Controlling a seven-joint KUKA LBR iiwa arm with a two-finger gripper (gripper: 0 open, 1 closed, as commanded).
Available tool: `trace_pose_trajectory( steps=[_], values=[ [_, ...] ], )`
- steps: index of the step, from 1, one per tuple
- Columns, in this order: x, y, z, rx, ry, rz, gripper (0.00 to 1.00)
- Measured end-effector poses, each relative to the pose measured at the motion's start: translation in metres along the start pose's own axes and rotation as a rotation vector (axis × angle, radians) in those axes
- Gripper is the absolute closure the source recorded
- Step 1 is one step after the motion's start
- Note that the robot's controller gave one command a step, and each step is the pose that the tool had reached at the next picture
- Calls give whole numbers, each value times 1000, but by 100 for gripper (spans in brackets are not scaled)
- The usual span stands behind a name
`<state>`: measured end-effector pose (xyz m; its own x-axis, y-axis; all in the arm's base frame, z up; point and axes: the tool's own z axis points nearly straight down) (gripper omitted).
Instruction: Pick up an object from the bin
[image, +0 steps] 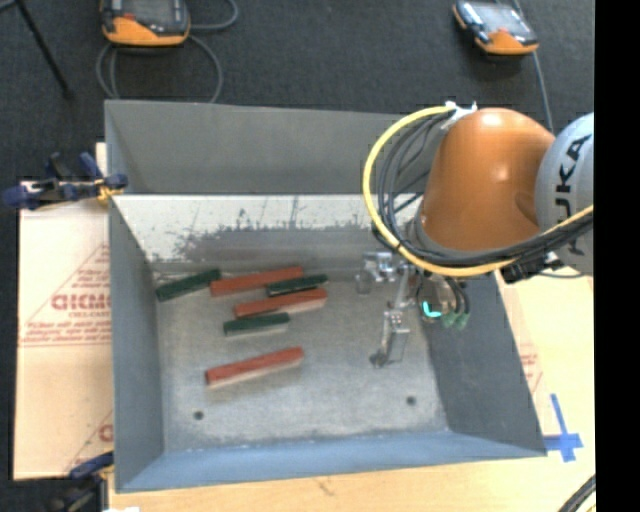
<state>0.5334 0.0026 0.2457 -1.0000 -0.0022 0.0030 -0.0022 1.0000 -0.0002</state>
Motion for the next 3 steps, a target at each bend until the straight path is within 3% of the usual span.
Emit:
trace_pose_trajectory(
  steps=[1,2,3],
  values=[
    [-1,22,132,0,0,-227,0],
    [-4,75,177,-1,-3,-327,0],
    [-5,74,175,-1,-6,-323,100]
  ],
)
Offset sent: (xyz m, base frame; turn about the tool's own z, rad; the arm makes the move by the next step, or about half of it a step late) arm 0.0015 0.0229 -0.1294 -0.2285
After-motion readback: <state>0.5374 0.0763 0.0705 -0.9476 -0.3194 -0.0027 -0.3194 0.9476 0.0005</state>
